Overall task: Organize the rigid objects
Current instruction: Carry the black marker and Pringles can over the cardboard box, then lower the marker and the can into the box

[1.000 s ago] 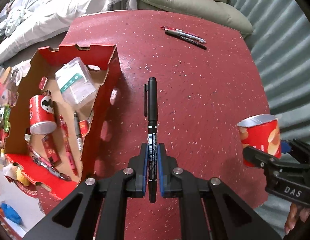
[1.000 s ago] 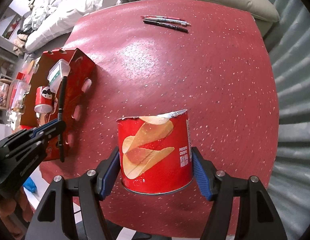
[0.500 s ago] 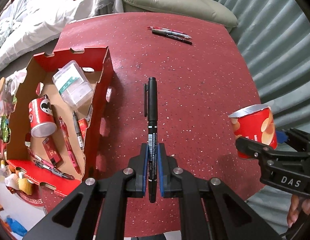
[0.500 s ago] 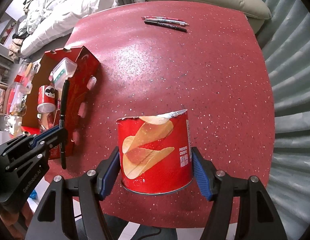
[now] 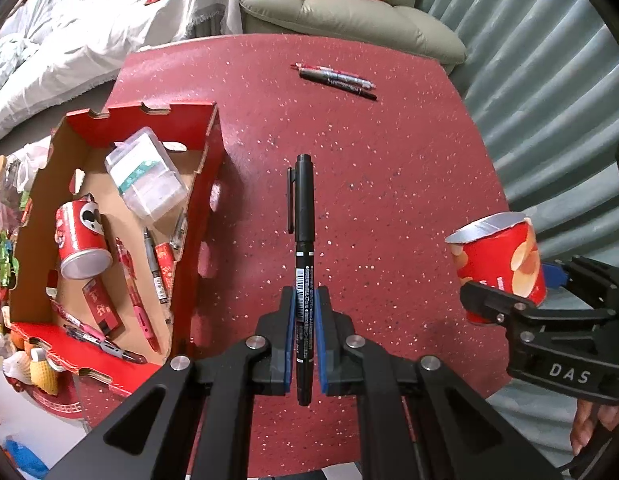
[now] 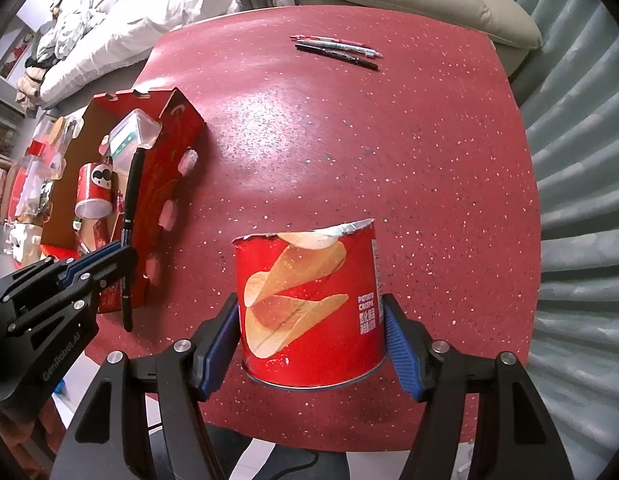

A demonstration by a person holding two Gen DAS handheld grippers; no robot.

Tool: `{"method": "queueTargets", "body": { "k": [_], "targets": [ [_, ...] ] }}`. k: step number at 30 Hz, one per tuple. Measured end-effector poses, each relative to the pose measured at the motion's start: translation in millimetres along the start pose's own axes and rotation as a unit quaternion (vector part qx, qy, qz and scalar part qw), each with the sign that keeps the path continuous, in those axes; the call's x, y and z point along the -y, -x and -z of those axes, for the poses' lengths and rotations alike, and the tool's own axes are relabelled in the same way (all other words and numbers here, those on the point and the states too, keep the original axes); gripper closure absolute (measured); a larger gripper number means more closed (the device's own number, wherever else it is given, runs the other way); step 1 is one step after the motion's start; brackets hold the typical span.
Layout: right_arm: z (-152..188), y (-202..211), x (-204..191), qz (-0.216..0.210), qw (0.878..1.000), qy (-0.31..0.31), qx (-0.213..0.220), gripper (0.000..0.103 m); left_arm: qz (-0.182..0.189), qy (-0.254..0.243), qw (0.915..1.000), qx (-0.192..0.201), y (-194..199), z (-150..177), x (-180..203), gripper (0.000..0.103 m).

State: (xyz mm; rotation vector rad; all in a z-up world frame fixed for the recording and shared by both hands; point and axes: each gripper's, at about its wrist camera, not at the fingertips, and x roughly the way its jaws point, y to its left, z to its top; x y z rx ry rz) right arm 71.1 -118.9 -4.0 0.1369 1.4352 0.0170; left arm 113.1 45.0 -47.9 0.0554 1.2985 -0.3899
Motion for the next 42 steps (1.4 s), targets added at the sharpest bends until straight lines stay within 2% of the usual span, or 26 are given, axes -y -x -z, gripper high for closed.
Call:
{"method": "queueTargets", "body": {
  "k": [6, 13, 20, 23, 27, 34, 42],
  "targets": [
    [-6.2, 4.6, -17.6, -0.008, 1.0, 0.018, -0.001, 0.035, 0.004, 0.041, 0.9984, 0.039, 25.7, 6.6, -28.6, 0.093],
    [-26.0, 12.7, -79.6, -0.032, 0.996, 0.086, 0.015, 0.035, -0.037, 0.123, 0.9895, 0.066, 51.4, 22.9, -92.9, 0.093],
    [-46.2, 9.6, -167.1, -0.075, 0.983, 0.168, 0.023, 0.035, -0.092, 0.201, 0.9733, 0.062, 61.0, 48.7, -164.3, 0.093],
    [-50.3, 3.0, -206.4, -0.091, 0.975, 0.203, 0.022, 0.035, -0.109, 0.222, 0.9673, 0.056, 59.9, 57.8, -186.1, 0.093],
    [-52.5, -8.7, -241.0, -0.103, 0.968, 0.227, 0.017, 0.035, -0.122, 0.232, 0.9637, 0.05, 55.1, 61.4, -201.8, 0.093],
    [-62.1, -32.9, -262.3, -0.103, 0.971, 0.217, -0.009, 0.035, -0.118, 0.234, 0.9642, 0.038, 33.4, 50.2, -208.5, 0.093],
    [-72.2, -43.9, -254.0, -0.082, 0.975, 0.207, -0.022, 0.035, -0.103, 0.239, 0.9654, 0.017, 13.3, 43.9, -209.2, 0.093]
  ]
}}
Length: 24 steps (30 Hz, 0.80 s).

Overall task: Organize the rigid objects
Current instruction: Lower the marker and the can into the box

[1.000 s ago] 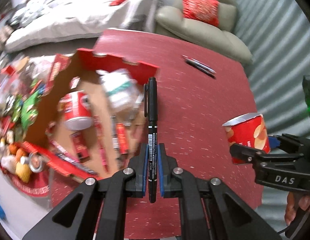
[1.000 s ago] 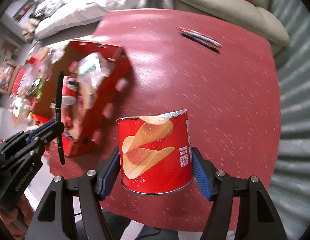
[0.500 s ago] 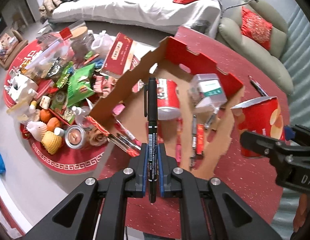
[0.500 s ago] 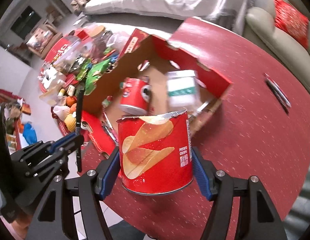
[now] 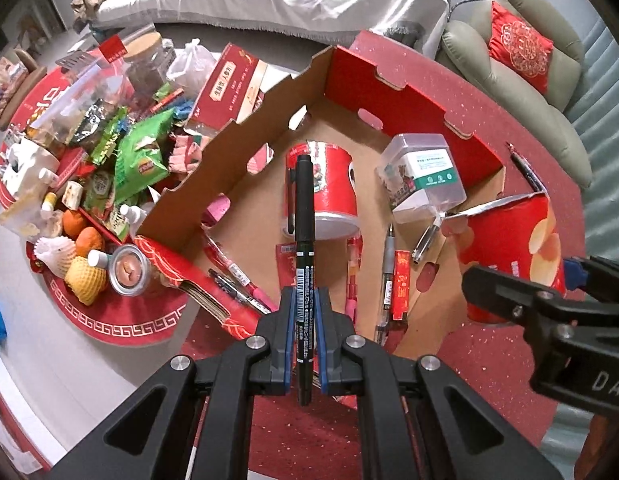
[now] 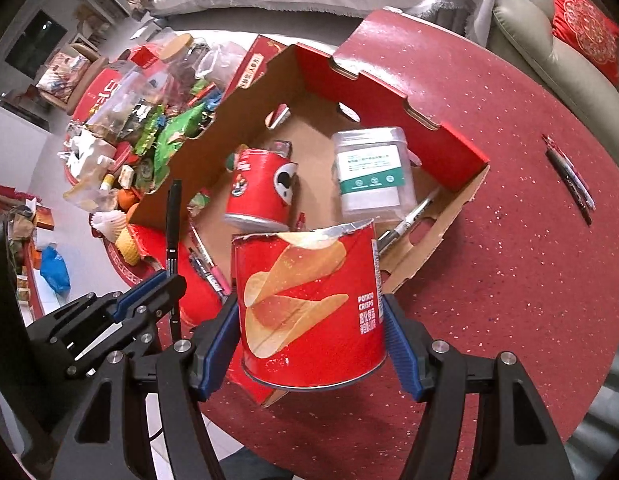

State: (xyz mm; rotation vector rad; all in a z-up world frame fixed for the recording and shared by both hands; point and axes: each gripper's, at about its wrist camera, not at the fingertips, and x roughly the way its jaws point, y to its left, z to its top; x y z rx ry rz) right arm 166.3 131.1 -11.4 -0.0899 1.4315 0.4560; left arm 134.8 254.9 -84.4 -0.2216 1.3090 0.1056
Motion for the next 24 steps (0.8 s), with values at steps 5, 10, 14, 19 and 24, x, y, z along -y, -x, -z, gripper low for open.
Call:
{"method": "queueTargets", "body": {
  "k": [5, 10, 14, 19, 24],
  "targets": [
    [-1.8, -5.2, 7.7, 0.003, 1.0, -0.007, -0.009, 0.035, -0.006, 0.004, 0.9999, -0.014, -11.2, -1.0, -1.8, 0.093],
    [-5.9, -12.8, 9.7, 0.002, 1.0, -0.01, -0.014, 0.035, -0.016, -0.002, 0.9997, -0.018, -18.9, -2.9, -1.4, 0.093],
    [-7.9, -19.6, 9.2, 0.006, 1.0, -0.007, -0.018, 0.035, -0.024, 0.0, 0.9995, -0.02, -21.9, -3.8, -2.9, 0.093],
    [-9.6, -26.3, 8.5, 0.008, 1.0, -0.005, -0.022, 0.035, -0.029, 0.002, 0.9993, -0.023, -25.4, -4.6, -3.8, 0.093],
    [-8.0, -30.6, 8.9, 0.008, 1.0, -0.004, -0.028, 0.035, -0.032, -0.002, 0.9992, -0.025, -29.5, -5.2, -3.6, 0.093]
  ]
}}
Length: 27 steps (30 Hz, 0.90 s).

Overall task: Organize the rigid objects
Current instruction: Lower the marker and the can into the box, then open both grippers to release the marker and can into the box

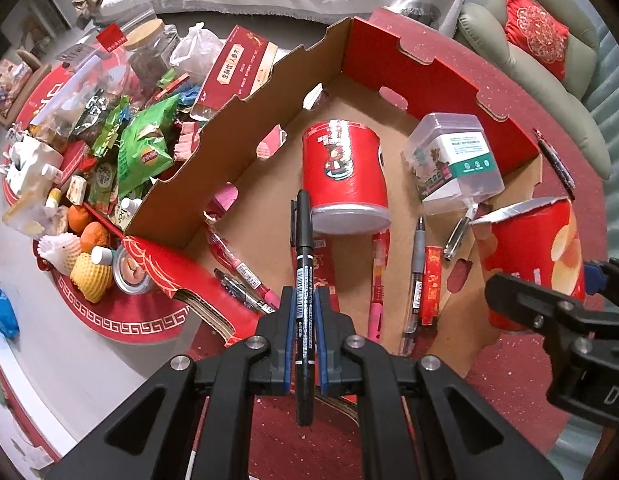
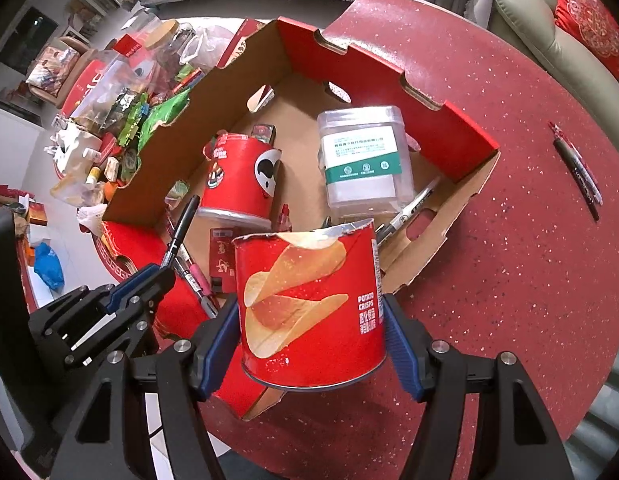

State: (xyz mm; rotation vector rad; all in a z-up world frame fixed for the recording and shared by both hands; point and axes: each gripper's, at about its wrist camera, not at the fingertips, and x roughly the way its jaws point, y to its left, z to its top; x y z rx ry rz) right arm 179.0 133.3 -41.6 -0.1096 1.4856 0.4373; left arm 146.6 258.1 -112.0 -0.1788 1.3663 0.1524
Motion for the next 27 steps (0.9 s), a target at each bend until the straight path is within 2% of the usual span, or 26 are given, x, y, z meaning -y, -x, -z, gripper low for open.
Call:
{"method": "queueTargets", "body": {
  "k": [22, 23, 24, 25, 27],
  "targets": [
    [-14.8, -45.5, -6.9, 0.026, 0.999, 0.026, -0.039, 0.034, -0.011, -0.006, 0.9998, -0.018, -25.4, -5.0, 2.9, 0.093],
    [-15.3, -47.1, -7.6, 0.026, 0.998, 0.027, -0.042, 0.034, -0.012, -0.005, 0.9997, -0.018, -26.1, -5.2, 2.4, 0.088],
    [-15.1, -48.4, -7.5, 0.026, 0.998, 0.029, -0.043, 0.034, -0.013, -0.005, 0.9997, -0.018, -26.1, -5.3, 2.5, 0.075],
    [-15.1, -49.0, -6.9, 0.028, 0.998, 0.029, -0.043, 0.034, -0.02, -0.004, 0.9997, -0.016, -25.9, -5.4, 2.1, 0.068],
    [-14.6, -49.9, -3.7, 0.028, 0.998, 0.023, -0.045, 0.033, -0.031, 0.001, 0.9994, -0.012, -24.9, -5.7, -1.0, 0.041]
  ]
}}
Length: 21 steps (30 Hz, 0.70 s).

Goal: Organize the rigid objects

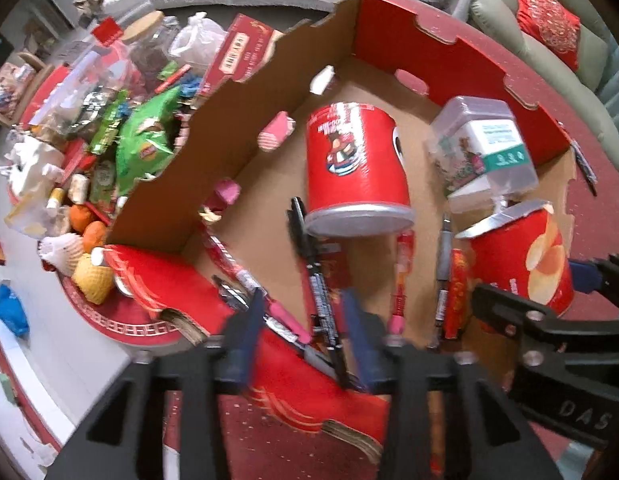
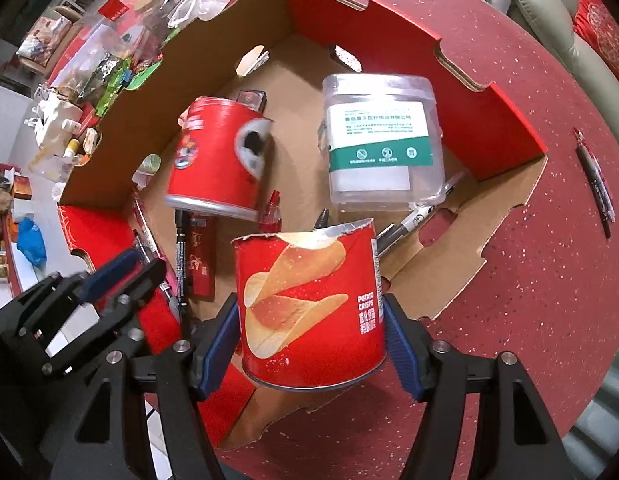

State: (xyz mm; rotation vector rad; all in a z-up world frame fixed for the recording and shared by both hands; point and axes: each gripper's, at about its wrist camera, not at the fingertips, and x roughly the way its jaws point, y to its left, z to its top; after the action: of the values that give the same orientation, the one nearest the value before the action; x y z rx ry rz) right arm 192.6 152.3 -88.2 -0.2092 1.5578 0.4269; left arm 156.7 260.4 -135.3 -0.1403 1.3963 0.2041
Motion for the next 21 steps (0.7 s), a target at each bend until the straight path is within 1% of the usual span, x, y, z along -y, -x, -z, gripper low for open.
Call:
{"method": "queueTargets", "body": {
  "k": [2, 3, 5, 7, 8, 10, 11, 13, 15, 16, 18, 20, 21],
  "targets": [
    [-0.3, 1.0, 2.5, -0.006, 1.0, -0.002, 0.004, 0.031, -0.002, 0.012, 0.9999, -0.002, 0.2, -0.4, -7.1, 0.03],
    [0.2, 2.8, 3.5, -0.005, 1.0, -0.002, 0.009, 0.028, 0.007, 0.016, 0.9998, -0.001, 0.7, -0.7, -10.0, 0.03],
    [0.6, 8.8, 3.6, -0.002, 1.0, 0.001, 0.023, 0.016, 0.021, 0.022, 0.9995, -0.003, 1.8, -2.0, -14.2, 0.029],
    [0.6, 12.7, 5.6, -0.015, 1.0, -0.005, 0.027, 0.012, 0.026, 0.02, 0.9995, -0.004, 3.1, -4.2, -14.6, 0.025],
    [1.1, 14.4, 6.5, -0.018, 0.999, -0.008, 0.028, 0.011, 0.026, 0.018, 0.9995, -0.003, 5.2, -5.2, -14.3, 0.02],
    [3.0, 20.2, 9.1, -0.023, 0.999, -0.016, 0.032, 0.011, 0.015, 0.012, 0.9998, -0.002, 9.3, -5.5, -12.9, 0.005],
    [4.6, 23.9, 10.4, -0.025, 0.999, -0.021, 0.035, 0.0, 0.026, 0.008, 0.9996, 0.006, 14.4, -4.7, -11.6, 0.0],
    [8.9, 33.4, 12.6, -0.026, 0.998, -0.027, 0.047, 0.0, 0.014, -0.006, 0.9996, 0.024, 22.7, -3.7, -7.9, 0.0],
    [13.5, 41.9, 13.8, -0.05, 0.997, -0.028, 0.06, 0.0, 0.001, -0.021, 0.9991, 0.036, 30.4, -1.8, -2.2, 0.0],
    [15.3, 45.9, 14.4, -0.053, 0.996, -0.029, 0.063, 0.0, -0.002, -0.026, 0.9987, 0.043, 35.5, -0.2, -0.6, 0.0],
    [17.6, 53.2, 13.0, -0.057, 0.995, -0.031, 0.073, 0.0, 0.001, -0.024, 0.9983, 0.053, 43.8, 0.7, -2.6, 0.0],
    [22.4, 62.8, 13.8, -0.064, 0.994, -0.039, 0.083, 0.0, -0.013, -0.018, 0.9983, 0.053, 53.3, 2.7, -6.2, 0.0],
    [26.5, 70.4, 14.8, -0.066, 0.993, -0.042, 0.093, 0.0, -0.014, -0.016, 0.9983, 0.055, 57.6, 3.6, -7.4, 0.0]
  ]
}}
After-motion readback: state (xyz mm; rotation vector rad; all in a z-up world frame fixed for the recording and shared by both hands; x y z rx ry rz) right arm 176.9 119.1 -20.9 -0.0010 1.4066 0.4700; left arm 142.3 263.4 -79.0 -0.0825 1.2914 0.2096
